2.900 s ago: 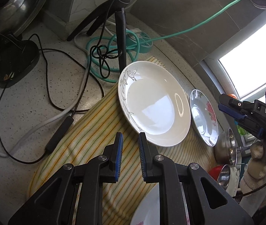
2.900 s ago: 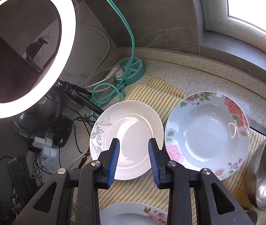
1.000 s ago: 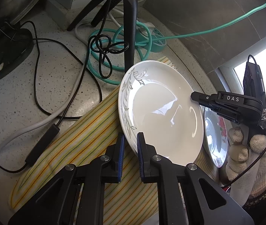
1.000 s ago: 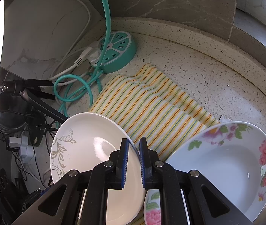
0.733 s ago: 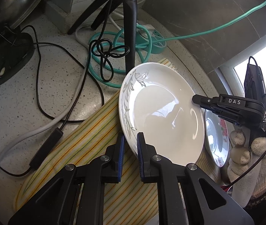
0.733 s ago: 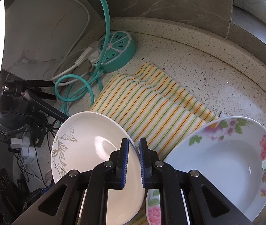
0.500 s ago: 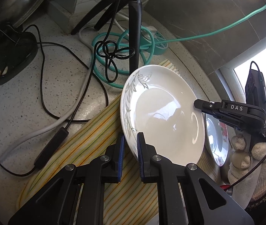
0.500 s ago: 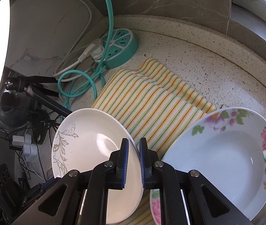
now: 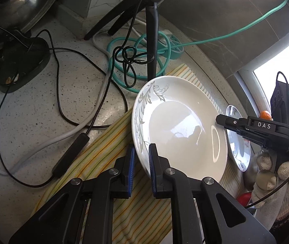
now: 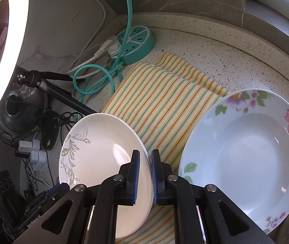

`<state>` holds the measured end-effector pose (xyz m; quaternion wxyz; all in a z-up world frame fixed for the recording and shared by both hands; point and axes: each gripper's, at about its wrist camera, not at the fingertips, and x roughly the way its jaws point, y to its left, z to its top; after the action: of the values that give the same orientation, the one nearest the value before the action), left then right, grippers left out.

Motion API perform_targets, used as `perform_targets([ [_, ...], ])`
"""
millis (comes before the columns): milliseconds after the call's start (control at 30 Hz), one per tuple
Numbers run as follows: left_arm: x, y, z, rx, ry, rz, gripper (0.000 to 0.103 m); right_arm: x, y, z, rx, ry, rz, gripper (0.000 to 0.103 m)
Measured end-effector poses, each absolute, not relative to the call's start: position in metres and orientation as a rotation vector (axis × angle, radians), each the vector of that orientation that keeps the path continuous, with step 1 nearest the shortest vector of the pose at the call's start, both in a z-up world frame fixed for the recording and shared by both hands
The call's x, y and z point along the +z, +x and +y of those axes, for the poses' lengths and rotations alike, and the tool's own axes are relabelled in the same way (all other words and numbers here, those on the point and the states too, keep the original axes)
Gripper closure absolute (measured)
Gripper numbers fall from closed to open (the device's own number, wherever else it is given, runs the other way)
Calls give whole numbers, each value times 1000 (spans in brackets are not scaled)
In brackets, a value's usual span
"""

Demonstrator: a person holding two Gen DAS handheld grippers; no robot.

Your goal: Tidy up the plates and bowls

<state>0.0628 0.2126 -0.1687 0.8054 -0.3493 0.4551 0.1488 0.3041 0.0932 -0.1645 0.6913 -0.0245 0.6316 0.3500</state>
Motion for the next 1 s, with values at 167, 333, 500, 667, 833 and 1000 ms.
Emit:
perform_targets([
  [167,-167,57,210,313,-741,978,92,-165,294,86,777,-34,1419,92],
  [333,-162,51,210,308,-728,970,92,-164,284,81,772,-17,1416,92],
  [500,-157,48,209,299,-716,966,92,-161,275,74,764,4,1413,92],
  [667,-154,45,207,280,-708,964,92,-156,266,65,751,24,1398,92],
  [833,-152,44,207,267,-701,962,92,-152,262,58,740,35,1390,94],
  [1000,-147,40,206,254,-686,956,92,-146,256,54,738,42,1374,95],
])
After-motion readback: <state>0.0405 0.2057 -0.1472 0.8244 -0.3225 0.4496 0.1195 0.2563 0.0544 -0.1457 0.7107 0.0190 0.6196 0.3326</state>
